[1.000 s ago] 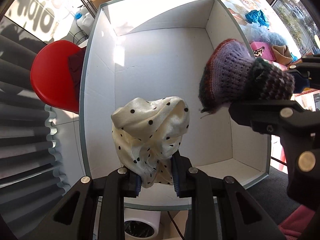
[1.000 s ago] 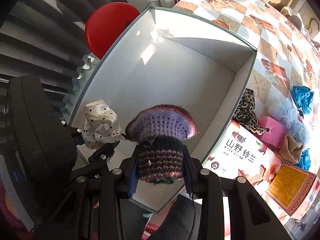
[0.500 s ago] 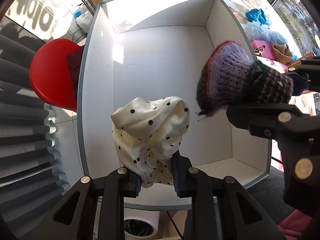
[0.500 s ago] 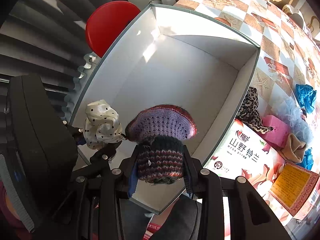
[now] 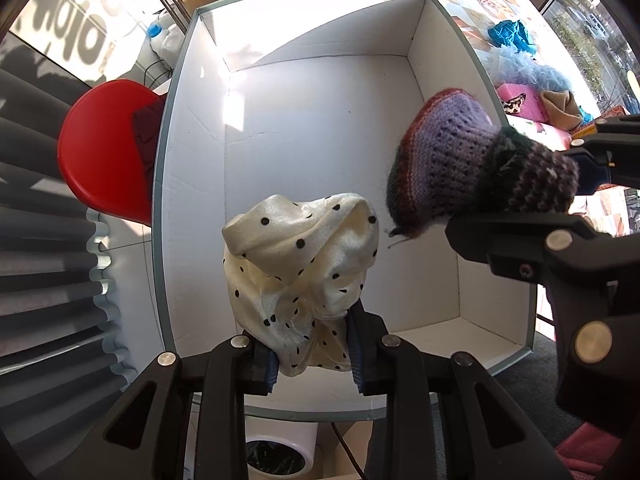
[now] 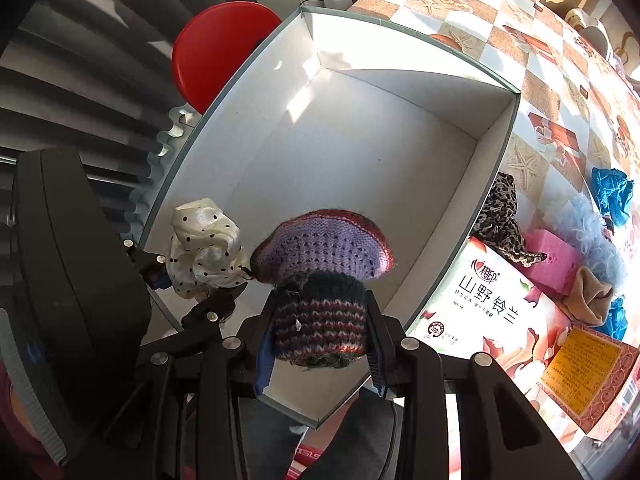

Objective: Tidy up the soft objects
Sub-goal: 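Lower the scrunchie and hat into the white box and open both tools, then move left tool to the blue fluffy boa while right tool reaches the blue mesh cloth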

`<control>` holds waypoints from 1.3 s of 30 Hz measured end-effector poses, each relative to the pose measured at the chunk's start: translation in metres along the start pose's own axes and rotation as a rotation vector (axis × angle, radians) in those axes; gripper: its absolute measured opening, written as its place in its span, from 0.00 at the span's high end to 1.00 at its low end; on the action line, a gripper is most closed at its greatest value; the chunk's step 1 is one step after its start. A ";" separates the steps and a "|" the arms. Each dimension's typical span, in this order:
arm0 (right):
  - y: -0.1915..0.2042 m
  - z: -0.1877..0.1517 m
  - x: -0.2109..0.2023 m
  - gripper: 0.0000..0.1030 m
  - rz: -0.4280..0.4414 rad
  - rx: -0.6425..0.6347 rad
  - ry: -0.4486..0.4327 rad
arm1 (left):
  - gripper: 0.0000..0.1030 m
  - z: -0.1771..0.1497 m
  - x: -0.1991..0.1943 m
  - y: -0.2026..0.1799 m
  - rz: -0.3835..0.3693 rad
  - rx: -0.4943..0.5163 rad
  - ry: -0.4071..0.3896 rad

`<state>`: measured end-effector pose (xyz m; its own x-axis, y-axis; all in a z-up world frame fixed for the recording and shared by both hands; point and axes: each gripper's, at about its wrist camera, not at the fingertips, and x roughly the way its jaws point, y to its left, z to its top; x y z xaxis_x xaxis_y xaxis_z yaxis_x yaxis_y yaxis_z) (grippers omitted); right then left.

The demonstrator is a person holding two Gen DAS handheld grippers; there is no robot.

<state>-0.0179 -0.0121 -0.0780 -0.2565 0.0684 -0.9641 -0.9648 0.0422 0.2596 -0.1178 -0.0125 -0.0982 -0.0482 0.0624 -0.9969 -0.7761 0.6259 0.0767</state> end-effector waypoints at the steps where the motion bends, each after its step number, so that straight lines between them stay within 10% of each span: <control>1: 0.000 0.000 0.000 0.63 0.000 -0.001 -0.001 | 0.61 0.000 -0.001 0.000 -0.001 0.001 -0.004; 5: -0.002 -0.001 -0.002 0.59 -0.002 0.005 -0.007 | 0.27 0.000 -0.005 -0.002 0.014 0.003 -0.024; 9: -0.001 -0.001 -0.008 0.55 -0.029 0.000 -0.031 | 0.18 0.001 -0.010 -0.003 -0.039 -0.005 -0.046; 11: 0.002 -0.002 -0.011 0.24 -0.093 -0.020 -0.048 | 0.01 0.002 -0.012 0.002 -0.071 -0.029 -0.054; 13: 0.000 -0.002 -0.013 0.01 -0.135 -0.020 -0.064 | 0.00 0.003 -0.016 0.009 -0.097 -0.067 -0.070; 28: -0.031 0.002 -0.056 0.01 -0.070 0.115 -0.165 | 0.00 0.028 -0.058 0.014 -0.155 -0.100 -0.163; 39: -0.149 -0.034 -0.165 0.01 0.041 0.452 -0.293 | 0.00 0.084 -0.106 -0.032 -0.187 0.001 -0.245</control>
<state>0.1660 -0.0633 0.0402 -0.2039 0.3512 -0.9138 -0.8167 0.4536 0.3566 -0.0354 0.0259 0.0066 0.2487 0.1310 -0.9597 -0.7566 0.6449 -0.1080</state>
